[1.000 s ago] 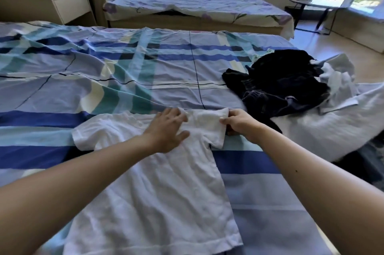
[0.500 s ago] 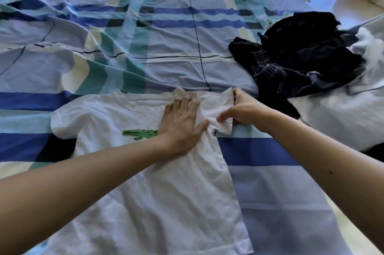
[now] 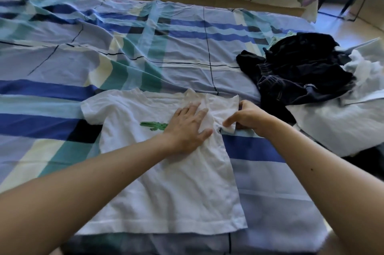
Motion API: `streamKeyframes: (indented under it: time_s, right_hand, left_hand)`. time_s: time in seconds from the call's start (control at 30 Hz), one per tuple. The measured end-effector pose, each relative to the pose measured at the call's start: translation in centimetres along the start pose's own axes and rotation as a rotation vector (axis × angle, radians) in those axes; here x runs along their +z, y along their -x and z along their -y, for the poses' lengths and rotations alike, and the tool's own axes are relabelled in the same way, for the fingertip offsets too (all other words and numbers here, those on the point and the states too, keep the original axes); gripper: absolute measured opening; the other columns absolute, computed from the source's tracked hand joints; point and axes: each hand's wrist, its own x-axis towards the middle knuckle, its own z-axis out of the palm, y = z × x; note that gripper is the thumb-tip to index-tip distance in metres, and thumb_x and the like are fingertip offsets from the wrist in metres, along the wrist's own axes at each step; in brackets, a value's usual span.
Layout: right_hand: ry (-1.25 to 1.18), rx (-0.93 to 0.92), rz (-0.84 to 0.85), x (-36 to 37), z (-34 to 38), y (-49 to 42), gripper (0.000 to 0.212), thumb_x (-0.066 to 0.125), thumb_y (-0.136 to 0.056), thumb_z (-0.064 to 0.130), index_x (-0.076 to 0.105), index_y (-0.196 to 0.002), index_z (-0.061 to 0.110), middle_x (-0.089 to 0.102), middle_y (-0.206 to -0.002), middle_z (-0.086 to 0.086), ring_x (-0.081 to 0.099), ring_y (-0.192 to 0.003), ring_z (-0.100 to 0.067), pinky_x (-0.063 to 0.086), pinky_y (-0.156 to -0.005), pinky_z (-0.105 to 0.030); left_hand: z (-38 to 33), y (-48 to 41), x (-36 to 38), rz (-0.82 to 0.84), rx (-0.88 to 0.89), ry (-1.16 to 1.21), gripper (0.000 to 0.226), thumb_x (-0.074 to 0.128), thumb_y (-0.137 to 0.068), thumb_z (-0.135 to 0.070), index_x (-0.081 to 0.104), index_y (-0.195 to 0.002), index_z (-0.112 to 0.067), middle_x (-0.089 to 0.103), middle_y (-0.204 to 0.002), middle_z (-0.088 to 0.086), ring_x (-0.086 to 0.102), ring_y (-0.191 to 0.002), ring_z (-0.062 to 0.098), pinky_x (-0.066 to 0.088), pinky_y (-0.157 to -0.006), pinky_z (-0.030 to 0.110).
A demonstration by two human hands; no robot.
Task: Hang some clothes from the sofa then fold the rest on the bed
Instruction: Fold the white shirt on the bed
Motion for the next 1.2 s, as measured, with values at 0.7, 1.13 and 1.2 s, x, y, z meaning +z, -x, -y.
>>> streamKeyframes:
  time_s: [0.7, 1.13, 1.2]
  right_hand:
    - [0.42, -0.432, -0.145, 5.7, 3.1, 0.5, 0.035, 0.068, -0.085, 0.008, 0.066, -0.116, 0.024, 0.058, -0.114, -0.004, 0.061, -0.104, -0.024, 0.053, -0.091, -0.037]
    - [1.053, -0.45, 0.067, 7.2, 1.4, -0.1, 0.07, 0.035, -0.104, 0.053, 0.007, -0.162, 0.025, -0.013, -0.168, 0.0, -0.016, -0.154, -0.02, -0.009, -0.124, -0.05]
    - [1.025, -0.477, 0.053, 7.7, 2.2, 0.6, 0.075, 0.039, -0.103, 0.054, 0.004, -0.162, 0.024, -0.013, -0.168, 0.0, -0.016, -0.154, -0.018, -0.008, -0.125, -0.048]
  left_hand:
    - [3.6, -2.5, -3.6, -0.161, -0.561, 0.842, 0.066, 0.077, -0.082, -0.014, 0.039, -0.137, -0.017, 0.056, -0.125, 0.008, 0.058, -0.112, 0.027, 0.053, -0.096, 0.038]
    - [8.3, 2.2, -8.5, -0.108, -0.428, -0.085, 0.063, 0.058, -0.093, -0.05, 0.043, -0.145, -0.019, 0.041, -0.145, 0.012, 0.036, -0.135, 0.033, 0.033, -0.108, 0.044]
    - [11.5, 3.9, -10.1, -0.137, -0.588, -0.042, 0.063, 0.057, -0.093, -0.051, 0.044, -0.144, -0.016, 0.04, -0.146, 0.014, 0.036, -0.135, 0.035, 0.036, -0.109, 0.045]
